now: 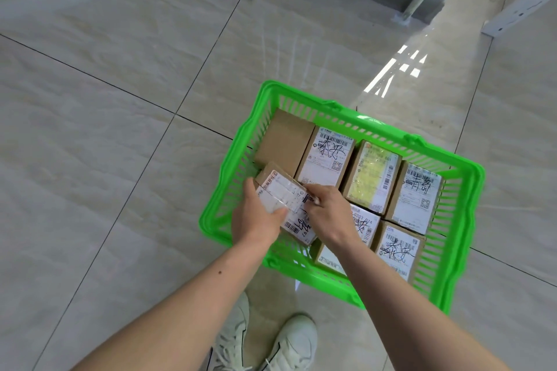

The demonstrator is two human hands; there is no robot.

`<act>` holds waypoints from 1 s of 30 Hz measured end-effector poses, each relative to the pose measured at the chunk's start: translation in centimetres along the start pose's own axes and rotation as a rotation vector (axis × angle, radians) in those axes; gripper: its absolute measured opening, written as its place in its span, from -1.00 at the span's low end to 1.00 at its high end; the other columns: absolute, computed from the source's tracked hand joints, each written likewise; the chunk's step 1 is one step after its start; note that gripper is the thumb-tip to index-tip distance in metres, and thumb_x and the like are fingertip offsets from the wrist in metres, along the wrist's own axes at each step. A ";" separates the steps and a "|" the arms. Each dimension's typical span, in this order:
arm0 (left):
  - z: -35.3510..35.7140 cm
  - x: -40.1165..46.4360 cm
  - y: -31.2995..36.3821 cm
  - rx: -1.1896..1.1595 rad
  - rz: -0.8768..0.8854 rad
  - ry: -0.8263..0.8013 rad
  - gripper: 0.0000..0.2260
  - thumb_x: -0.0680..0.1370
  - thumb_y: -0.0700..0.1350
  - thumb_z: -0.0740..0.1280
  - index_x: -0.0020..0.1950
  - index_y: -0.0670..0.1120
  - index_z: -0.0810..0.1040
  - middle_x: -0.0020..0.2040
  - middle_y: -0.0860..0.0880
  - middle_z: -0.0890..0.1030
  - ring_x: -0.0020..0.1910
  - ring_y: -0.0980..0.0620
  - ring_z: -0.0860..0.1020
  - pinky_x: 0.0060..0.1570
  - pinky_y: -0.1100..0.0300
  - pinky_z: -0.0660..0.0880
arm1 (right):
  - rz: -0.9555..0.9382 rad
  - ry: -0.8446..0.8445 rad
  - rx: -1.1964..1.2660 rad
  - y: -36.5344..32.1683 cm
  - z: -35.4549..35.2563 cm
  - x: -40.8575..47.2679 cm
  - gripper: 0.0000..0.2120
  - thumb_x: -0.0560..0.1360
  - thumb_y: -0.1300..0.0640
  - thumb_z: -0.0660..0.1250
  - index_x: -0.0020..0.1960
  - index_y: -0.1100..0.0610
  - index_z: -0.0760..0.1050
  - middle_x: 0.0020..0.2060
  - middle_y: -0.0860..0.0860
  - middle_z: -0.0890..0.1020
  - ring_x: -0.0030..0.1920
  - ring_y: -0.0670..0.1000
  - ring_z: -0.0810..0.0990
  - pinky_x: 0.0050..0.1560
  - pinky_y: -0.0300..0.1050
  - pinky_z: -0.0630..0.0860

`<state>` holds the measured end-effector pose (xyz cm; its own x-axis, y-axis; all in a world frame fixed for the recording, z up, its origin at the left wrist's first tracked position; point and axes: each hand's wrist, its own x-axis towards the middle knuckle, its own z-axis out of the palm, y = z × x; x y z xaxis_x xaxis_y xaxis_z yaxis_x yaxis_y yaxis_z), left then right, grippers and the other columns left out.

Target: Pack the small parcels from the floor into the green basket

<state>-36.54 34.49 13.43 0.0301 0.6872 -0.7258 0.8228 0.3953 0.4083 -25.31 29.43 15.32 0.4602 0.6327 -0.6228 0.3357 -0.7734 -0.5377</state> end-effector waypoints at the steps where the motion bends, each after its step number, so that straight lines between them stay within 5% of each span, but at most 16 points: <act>1: -0.1 0.1 -0.2 0.044 0.002 -0.011 -0.43 0.36 -0.02 0.50 0.22 0.07 0.24 0.05 -0.07 0.68 -0.15 -0.20 0.69 -0.14 -0.08 0.65 | 0.006 -0.012 -0.032 0.3 0.3 0.0 -0.67 0.45 0.32 0.19 0.09 0.12 0.64 0.04 0.13 0.66 0.06 0.16 0.61 0.05 -0.03 0.54; 4: -0.9 0.5 -0.3 0.323 0.061 -0.034 -0.64 0.43 0.03 0.45 0.09 -0.03 0.37 0.03 -0.11 0.64 -0.08 -0.20 0.66 -0.14 0.04 0.60 | 0.044 -0.014 -0.065 1.5 1.3 0.3 -0.66 0.48 0.33 0.22 0.18 0.14 0.60 0.12 0.12 0.68 0.15 0.16 0.61 0.15 -0.07 0.53; 9: -0.7 2.4 -0.2 0.660 0.128 0.037 -0.55 0.43 0.13 0.45 0.16 -0.14 0.56 0.15 -0.18 0.51 0.06 -0.19 0.59 -0.02 0.05 0.50 | 0.071 0.035 -0.040 2.9 3.3 2.1 -0.69 0.52 0.28 0.27 0.24 0.13 0.54 0.15 0.10 0.66 0.20 0.12 0.58 0.19 -0.12 0.45; 14: 0.2 3.7 -0.6 0.702 0.185 0.048 -0.65 0.46 0.13 0.43 -0.01 -0.16 0.61 -0.05 -0.12 0.67 -0.09 -0.12 0.61 -0.22 0.14 0.43 | 0.059 0.108 -0.032 4.2 5.0 3.8 -0.71 0.49 0.28 0.34 0.19 0.14 0.58 0.12 0.09 0.67 0.16 0.11 0.60 0.19 -0.10 0.47; 21: 0.7 3.8 -0.6 0.745 0.251 0.099 -0.69 0.48 0.10 0.42 -0.02 -0.15 0.59 -0.13 -0.09 0.66 -0.28 -0.03 0.47 -0.32 0.17 0.38 | 0.067 0.173 -0.175 4.1 5.4 3.9 -0.81 0.54 0.22 0.32 0.14 0.19 0.52 0.06 0.13 0.64 0.09 0.17 0.59 0.02 0.00 0.47; 30: -1.7 0.9 -0.1 0.751 0.233 0.091 -0.64 0.52 0.11 0.35 0.07 -0.18 0.57 0.04 -0.18 0.66 0.04 -0.20 0.63 -0.14 0.09 0.47 | 0.068 0.253 -0.129 3.5 2.2 -0.2 -0.74 0.52 0.09 0.34 0.17 0.15 0.51 0.09 0.08 0.63 0.15 0.13 0.56 0.05 -0.04 0.46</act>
